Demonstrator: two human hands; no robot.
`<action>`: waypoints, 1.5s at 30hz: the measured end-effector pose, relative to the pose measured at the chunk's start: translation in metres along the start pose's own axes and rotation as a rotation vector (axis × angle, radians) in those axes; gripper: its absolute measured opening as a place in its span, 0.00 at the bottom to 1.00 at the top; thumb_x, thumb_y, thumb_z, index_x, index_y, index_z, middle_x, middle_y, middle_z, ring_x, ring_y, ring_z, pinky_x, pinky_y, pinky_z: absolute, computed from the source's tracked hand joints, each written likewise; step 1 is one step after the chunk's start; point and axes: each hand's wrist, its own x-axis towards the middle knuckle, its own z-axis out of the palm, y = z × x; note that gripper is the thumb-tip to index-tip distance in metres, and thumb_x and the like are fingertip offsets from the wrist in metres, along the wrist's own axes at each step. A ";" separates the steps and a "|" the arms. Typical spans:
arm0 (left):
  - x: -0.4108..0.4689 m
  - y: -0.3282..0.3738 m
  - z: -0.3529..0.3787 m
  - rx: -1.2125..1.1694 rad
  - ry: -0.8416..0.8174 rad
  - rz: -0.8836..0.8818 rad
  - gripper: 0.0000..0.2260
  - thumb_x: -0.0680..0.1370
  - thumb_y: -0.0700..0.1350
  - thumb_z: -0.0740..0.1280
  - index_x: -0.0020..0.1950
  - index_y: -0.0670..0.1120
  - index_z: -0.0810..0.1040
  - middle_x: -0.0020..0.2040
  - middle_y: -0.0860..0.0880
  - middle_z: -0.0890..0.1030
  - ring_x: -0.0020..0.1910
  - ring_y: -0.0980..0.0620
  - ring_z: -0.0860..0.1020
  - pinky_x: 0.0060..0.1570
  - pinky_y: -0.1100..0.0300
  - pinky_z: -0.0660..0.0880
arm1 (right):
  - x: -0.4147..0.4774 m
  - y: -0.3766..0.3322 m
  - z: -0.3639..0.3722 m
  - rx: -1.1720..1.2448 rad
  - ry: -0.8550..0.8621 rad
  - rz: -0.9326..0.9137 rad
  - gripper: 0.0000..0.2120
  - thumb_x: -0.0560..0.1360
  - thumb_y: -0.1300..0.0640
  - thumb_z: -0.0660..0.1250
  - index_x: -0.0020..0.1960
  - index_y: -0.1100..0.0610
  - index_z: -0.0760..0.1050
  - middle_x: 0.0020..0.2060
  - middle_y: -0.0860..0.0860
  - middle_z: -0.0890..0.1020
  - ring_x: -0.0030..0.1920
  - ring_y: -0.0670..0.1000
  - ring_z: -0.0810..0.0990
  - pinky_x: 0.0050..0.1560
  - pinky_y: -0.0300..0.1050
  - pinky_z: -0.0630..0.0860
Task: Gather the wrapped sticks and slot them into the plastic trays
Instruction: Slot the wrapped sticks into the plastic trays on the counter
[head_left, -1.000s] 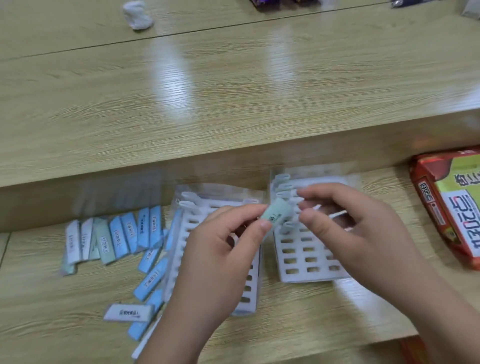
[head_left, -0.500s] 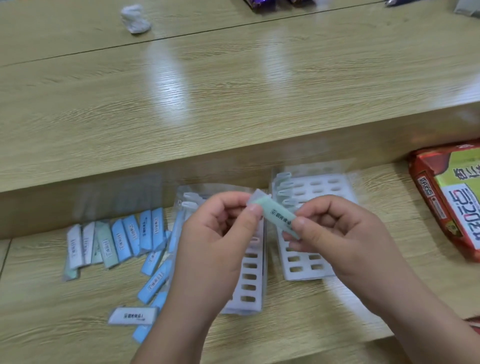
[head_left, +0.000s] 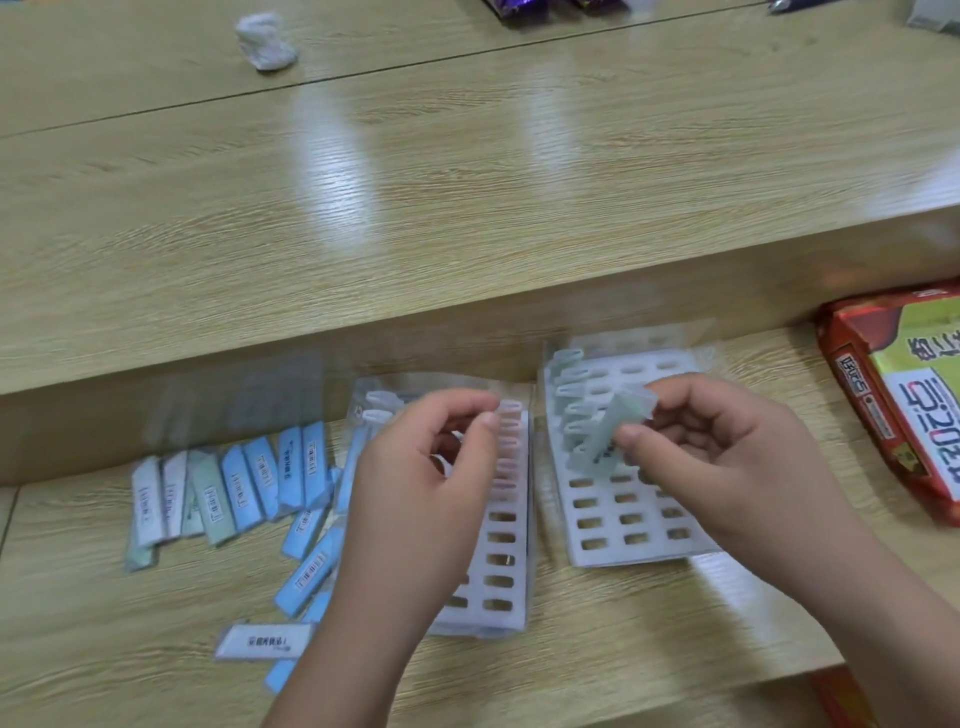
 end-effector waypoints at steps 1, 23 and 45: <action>-0.001 -0.004 -0.001 0.032 0.001 0.000 0.07 0.78 0.49 0.67 0.48 0.61 0.82 0.42 0.60 0.81 0.38 0.59 0.79 0.36 0.66 0.75 | -0.001 0.005 -0.002 -0.037 -0.007 0.005 0.04 0.70 0.57 0.76 0.43 0.50 0.82 0.36 0.51 0.84 0.35 0.47 0.83 0.34 0.41 0.80; -0.028 -0.047 -0.008 0.420 -0.310 0.052 0.33 0.71 0.64 0.70 0.66 0.80 0.52 0.61 0.75 0.64 0.62 0.72 0.66 0.50 0.75 0.69 | -0.007 0.036 0.011 -0.832 -0.038 -0.285 0.07 0.68 0.51 0.76 0.44 0.49 0.81 0.35 0.38 0.79 0.33 0.39 0.74 0.30 0.32 0.66; -0.086 -0.113 -0.164 0.518 0.038 -0.037 0.15 0.73 0.44 0.77 0.58 0.54 0.82 0.55 0.59 0.76 0.55 0.55 0.76 0.54 0.58 0.74 | -0.055 -0.020 0.167 -0.746 -0.308 -0.649 0.13 0.70 0.47 0.75 0.53 0.50 0.82 0.48 0.42 0.82 0.47 0.49 0.80 0.44 0.45 0.79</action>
